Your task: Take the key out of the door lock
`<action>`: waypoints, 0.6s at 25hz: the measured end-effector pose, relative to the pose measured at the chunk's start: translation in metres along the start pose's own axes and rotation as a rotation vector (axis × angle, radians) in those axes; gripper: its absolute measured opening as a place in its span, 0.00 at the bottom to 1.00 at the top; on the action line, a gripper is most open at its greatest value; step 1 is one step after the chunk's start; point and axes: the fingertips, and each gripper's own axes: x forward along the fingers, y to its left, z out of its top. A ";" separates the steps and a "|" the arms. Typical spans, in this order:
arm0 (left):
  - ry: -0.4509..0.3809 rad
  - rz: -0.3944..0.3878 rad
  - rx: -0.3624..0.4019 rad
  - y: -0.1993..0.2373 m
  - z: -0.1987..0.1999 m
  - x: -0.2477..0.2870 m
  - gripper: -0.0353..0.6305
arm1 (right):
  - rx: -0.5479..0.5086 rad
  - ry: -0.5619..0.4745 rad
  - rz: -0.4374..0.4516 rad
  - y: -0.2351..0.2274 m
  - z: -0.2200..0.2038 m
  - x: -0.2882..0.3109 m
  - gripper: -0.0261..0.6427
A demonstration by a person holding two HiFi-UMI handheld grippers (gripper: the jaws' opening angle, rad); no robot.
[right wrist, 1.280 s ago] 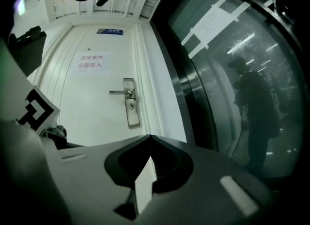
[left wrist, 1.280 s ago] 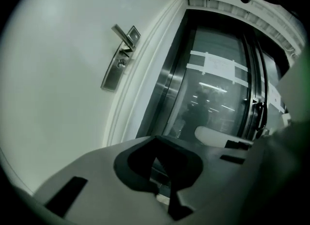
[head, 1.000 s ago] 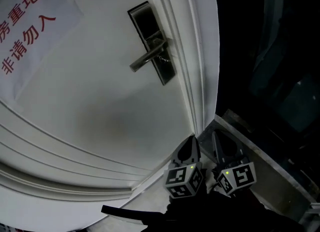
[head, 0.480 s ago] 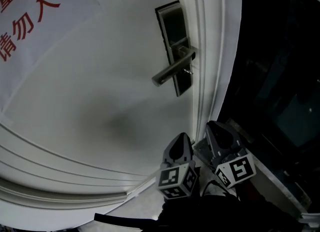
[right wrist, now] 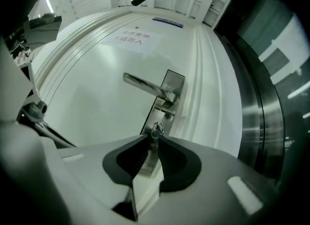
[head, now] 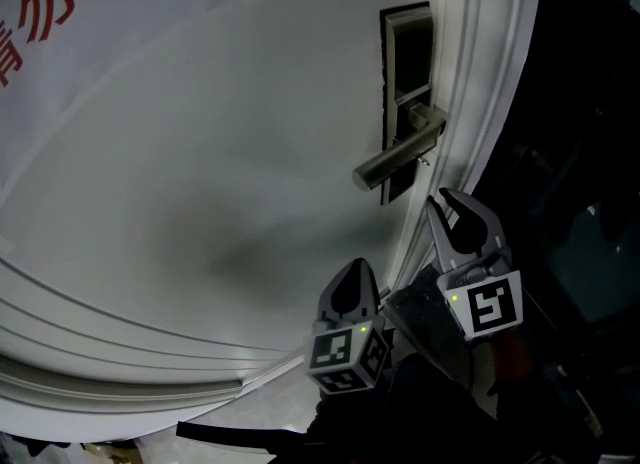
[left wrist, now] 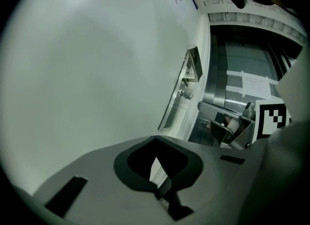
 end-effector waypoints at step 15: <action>-0.074 0.097 -0.008 -0.005 0.030 0.010 0.05 | -0.325 -0.061 0.083 -0.013 0.013 0.052 0.10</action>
